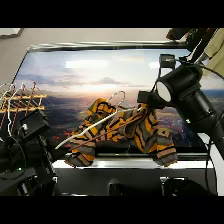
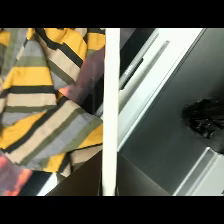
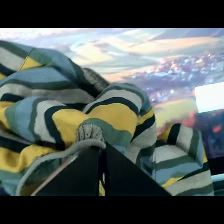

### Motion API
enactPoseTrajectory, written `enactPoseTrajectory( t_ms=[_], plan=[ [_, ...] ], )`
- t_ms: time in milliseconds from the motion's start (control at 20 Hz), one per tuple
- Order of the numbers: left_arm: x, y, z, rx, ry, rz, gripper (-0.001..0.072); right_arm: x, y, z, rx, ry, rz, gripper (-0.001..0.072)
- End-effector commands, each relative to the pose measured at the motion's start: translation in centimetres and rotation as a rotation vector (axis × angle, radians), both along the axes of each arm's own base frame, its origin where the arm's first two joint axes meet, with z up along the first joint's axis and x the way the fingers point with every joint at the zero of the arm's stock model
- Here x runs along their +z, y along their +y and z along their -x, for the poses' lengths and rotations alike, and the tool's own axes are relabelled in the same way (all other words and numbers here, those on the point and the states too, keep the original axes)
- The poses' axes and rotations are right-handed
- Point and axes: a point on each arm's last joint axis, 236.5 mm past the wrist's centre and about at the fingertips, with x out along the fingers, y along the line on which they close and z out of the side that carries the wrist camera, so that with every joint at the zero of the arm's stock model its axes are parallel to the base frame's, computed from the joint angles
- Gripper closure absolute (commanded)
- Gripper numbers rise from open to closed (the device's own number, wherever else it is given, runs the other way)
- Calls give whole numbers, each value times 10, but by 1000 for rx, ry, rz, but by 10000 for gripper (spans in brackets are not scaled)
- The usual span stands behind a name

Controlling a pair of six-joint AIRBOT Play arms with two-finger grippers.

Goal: Fold the clothes and pants, and hang the long-sleeved shirts on hangers.

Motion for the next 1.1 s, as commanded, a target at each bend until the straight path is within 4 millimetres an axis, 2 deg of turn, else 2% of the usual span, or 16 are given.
enactPoseTrajectory(
  t_ms=[0, 150, 350, 500, 750, 900, 1050],
  plan=[
    [0, 3, -8, -40, -63, -35, 682, 4, 5, 8, 8, 12, -34, 685],
    [2, 7, -21, -47, -131, -63, 682, 14, 3, 11, 9, -11, -48, 685],
    [9, -8, -33, -77, -196, -26, 682, 24, 1, 15, 10, -37, -66, 685],
    [1, -18, -39, -91, -212, -14, 683, 32, -1, 18, 20, -57, -72, 685],
    [-13, -29, -37, -100, -188, 16, 683, 45, -6, 23, 54, -87, -72, 685],
    [-16, -45, -35, -123, -189, 78, 683, 56, -7, 30, 90, -110, -82, 685],
    [-24, -50, -39, -116, -193, 95, 683, 63, -4, 39, 119, -117, -107, 685]
  ],
)
